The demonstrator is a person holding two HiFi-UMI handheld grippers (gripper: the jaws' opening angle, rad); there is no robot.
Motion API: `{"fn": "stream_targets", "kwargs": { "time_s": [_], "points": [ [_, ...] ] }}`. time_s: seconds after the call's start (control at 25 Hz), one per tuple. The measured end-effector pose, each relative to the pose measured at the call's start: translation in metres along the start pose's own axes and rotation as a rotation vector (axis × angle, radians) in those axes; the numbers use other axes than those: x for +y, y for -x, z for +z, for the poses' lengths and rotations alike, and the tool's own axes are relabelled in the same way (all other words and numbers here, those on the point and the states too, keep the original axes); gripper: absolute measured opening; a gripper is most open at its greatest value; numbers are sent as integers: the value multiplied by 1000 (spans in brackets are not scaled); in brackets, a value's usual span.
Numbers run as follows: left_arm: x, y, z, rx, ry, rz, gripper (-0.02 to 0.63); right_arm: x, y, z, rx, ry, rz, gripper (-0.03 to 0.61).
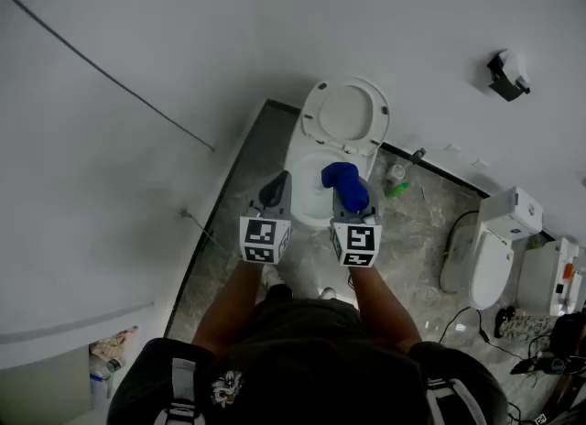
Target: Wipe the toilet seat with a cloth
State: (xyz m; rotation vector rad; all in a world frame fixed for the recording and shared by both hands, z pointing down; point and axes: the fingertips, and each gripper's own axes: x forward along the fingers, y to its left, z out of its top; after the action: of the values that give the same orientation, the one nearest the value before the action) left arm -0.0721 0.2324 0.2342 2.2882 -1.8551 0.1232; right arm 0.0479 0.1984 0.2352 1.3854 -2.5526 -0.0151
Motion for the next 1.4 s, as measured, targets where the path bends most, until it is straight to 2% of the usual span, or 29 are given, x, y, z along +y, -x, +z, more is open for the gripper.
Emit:
{"fn": "stream_targets", "kwargs": {
  "time_s": [0.2,0.44,0.76,0.96,1.4],
  "points": [
    [25,-23,7,-17,-6,-38,9,4,-28,7,-5,-9,-47,97],
    [29,-45,5,-6,6,-71,9,-6,-42,1,17,-29,-81,97],
    [36,-110,4,39,-35,-71,9,-39,-98,-10,40,-62,-63,97],
    [42,-166,9,84,-28,-73,9,-63,-152,-12,68,-75,-29,97],
    [55,-245,-13,180,-44,-55,9,-92,-224,-41,133,-117,28,97]
  ]
}}
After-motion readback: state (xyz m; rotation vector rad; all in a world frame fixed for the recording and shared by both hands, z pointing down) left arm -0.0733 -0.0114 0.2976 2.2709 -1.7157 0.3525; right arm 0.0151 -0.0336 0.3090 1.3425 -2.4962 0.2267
